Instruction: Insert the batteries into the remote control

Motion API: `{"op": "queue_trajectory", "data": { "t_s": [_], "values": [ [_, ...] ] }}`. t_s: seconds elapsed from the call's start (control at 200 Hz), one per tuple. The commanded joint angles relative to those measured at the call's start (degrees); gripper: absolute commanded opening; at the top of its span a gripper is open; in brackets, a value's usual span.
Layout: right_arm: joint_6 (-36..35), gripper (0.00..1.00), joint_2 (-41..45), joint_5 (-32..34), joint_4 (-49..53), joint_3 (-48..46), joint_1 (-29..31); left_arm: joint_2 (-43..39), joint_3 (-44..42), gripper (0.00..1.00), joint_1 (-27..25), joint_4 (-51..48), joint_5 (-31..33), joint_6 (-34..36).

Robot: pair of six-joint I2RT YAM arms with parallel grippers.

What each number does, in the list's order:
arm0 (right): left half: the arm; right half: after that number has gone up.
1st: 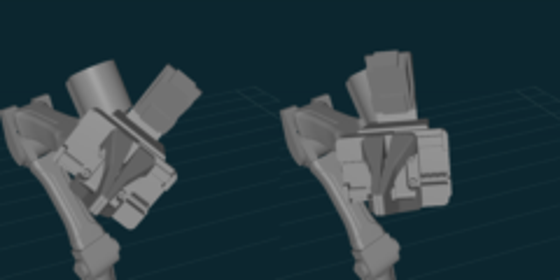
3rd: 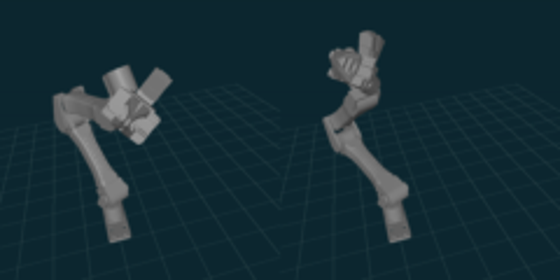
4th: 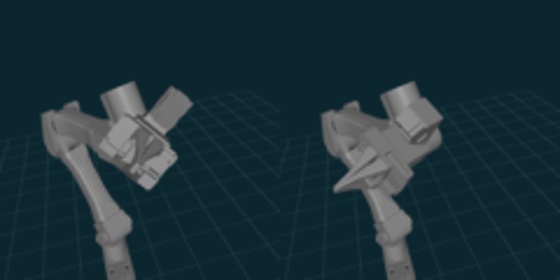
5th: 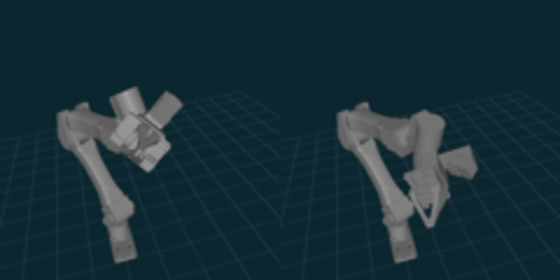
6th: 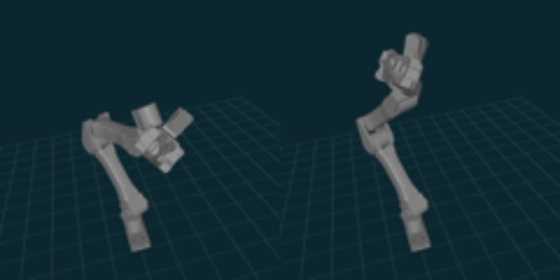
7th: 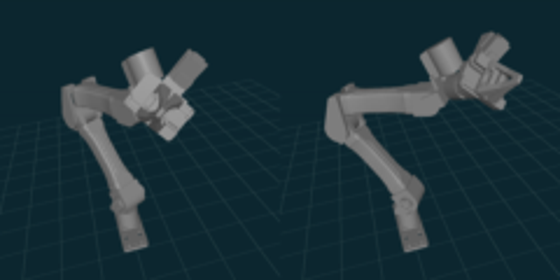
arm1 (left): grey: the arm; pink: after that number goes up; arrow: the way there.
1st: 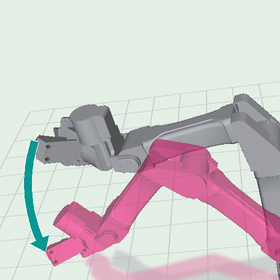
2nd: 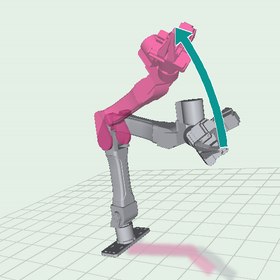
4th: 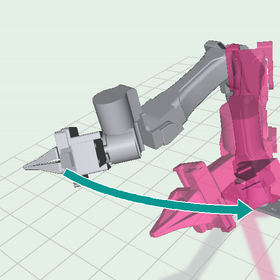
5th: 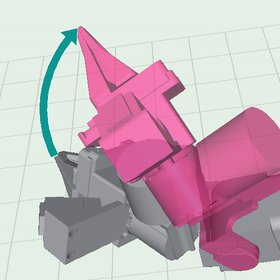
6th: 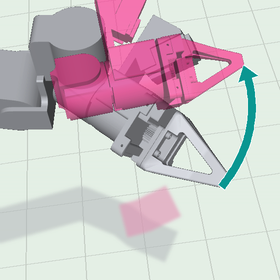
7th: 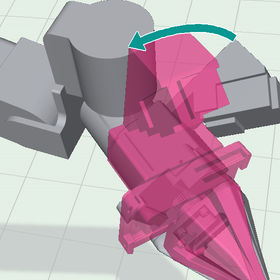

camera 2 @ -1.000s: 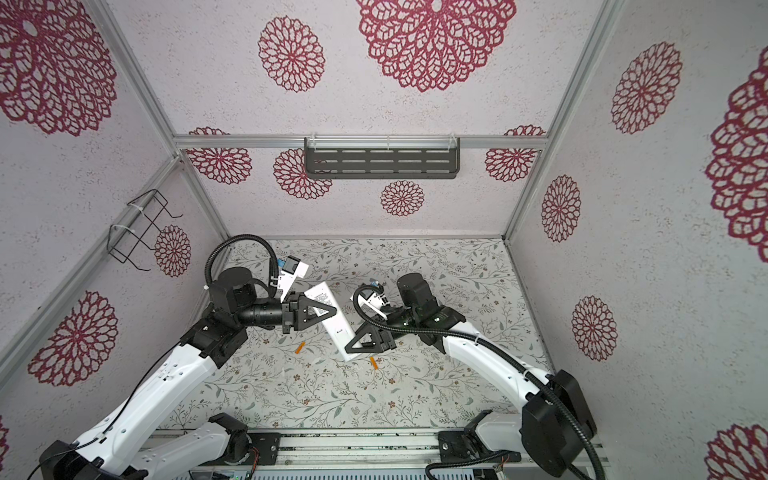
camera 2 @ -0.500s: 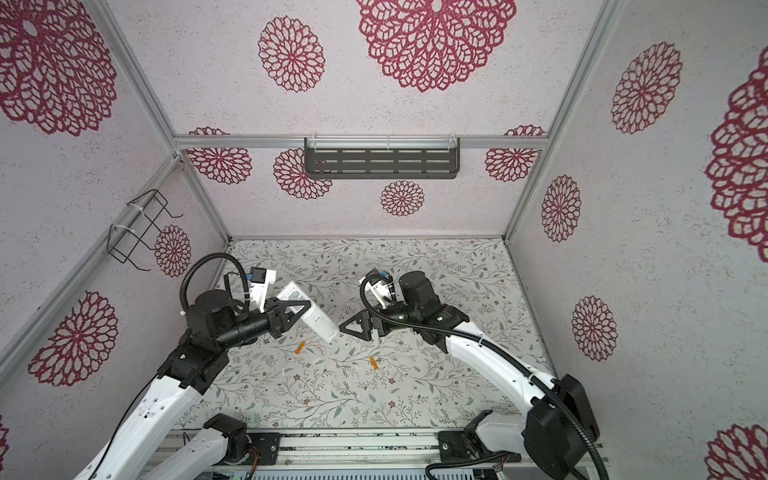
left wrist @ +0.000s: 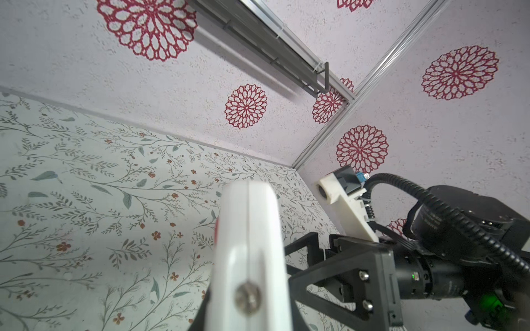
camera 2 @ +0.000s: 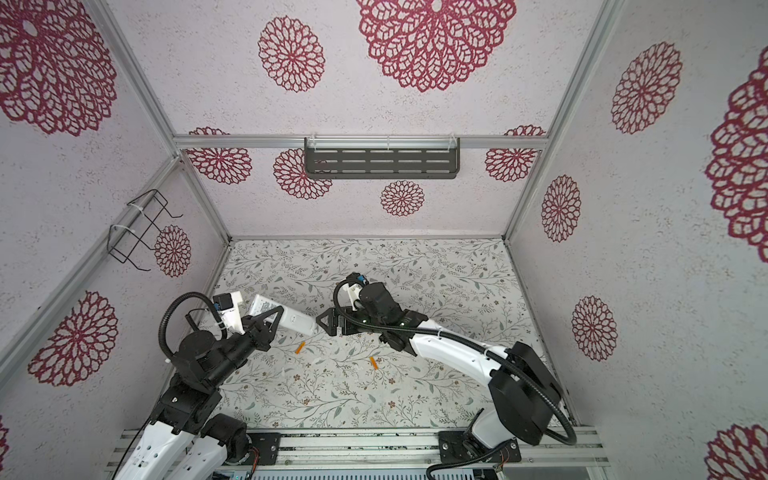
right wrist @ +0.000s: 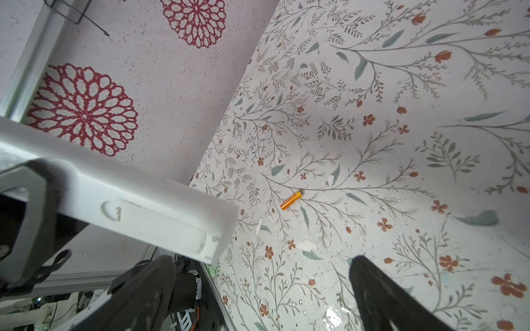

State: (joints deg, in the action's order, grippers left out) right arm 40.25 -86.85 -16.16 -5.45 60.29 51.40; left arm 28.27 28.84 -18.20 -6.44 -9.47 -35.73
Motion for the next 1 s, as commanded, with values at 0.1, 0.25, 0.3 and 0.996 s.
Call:
{"op": "queue_trajectory", "data": {
  "t_s": [0.1,0.25,0.3,0.996],
  "values": [
    [2.3,0.99,-2.8,3.3,-7.4,4.5,3.1,-0.1,-0.4,0.00,0.3,4.1,0.8,-0.6],
    [3.8,0.99,-3.2,3.0,-12.6,3.4,4.2,0.4,-0.2,0.00,0.3,4.2,0.0,-0.6],
    [4.6,0.99,-3.6,2.5,-13.8,3.2,4.2,0.4,-0.3,0.00,0.3,4.5,-0.2,-0.7],
    [10.1,0.99,-11.5,2.7,-11.7,7.4,6.3,-3.0,-1.8,0.00,0.3,7.3,-1.2,-1.3]
  ]
}}
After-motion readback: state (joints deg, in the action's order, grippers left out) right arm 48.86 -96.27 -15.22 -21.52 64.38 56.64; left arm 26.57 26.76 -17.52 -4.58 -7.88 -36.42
